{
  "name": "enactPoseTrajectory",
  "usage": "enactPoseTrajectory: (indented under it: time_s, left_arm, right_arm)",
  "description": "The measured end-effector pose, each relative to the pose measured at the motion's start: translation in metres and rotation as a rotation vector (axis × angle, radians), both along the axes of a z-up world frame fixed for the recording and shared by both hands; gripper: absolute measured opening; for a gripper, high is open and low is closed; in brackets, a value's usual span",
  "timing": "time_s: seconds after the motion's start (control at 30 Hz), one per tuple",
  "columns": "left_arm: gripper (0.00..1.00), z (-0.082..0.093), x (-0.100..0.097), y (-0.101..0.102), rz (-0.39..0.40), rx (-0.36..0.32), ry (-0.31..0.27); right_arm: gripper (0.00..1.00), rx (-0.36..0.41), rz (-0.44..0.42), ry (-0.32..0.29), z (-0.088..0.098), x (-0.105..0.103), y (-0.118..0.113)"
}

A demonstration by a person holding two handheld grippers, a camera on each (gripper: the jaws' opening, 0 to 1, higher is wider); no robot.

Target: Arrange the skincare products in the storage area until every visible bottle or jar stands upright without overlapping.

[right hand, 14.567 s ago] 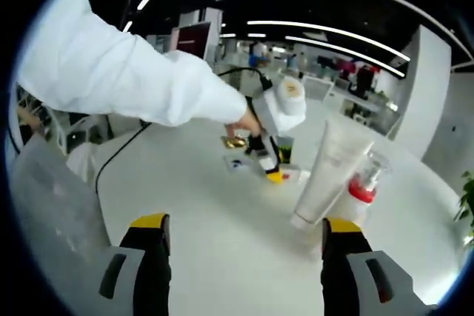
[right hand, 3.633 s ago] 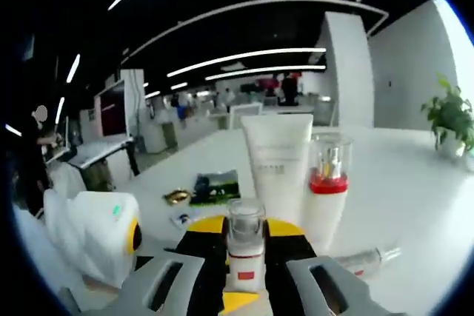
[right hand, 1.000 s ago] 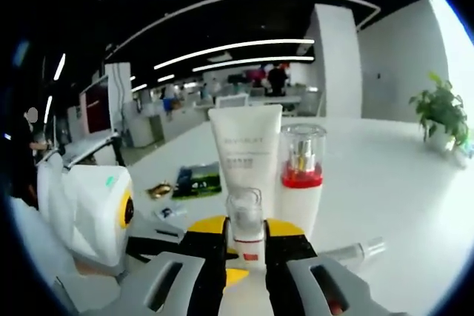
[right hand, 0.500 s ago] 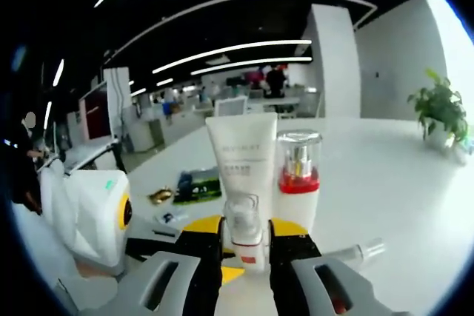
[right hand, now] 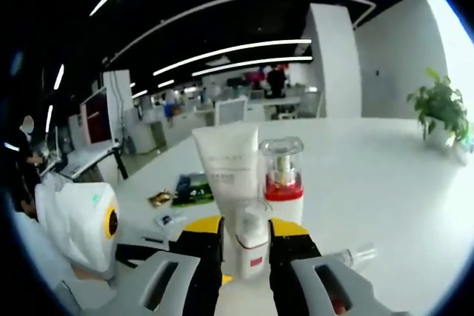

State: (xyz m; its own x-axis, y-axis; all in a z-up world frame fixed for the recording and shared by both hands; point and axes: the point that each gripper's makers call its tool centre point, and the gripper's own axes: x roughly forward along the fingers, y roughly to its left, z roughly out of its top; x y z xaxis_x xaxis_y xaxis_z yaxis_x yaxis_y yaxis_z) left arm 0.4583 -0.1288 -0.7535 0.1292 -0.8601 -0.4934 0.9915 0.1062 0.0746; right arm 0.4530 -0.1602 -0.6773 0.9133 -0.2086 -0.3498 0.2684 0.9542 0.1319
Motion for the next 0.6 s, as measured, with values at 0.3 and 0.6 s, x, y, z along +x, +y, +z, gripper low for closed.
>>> enactPoseTrajectory:
  time_s: [0.3,0.6]
  left_arm:
    - [0.14,-0.005,-0.005,-0.011,-0.006,0.005,0.005]
    - [0.14,-0.014,-0.003,-0.013,-0.001,0.022,0.011]
  right_arm:
    - [0.18,0.029,0.005,0.042,-0.015,-0.001,0.0]
    - [0.18,0.049,0.023,0.077,-0.029,0.0,0.0]
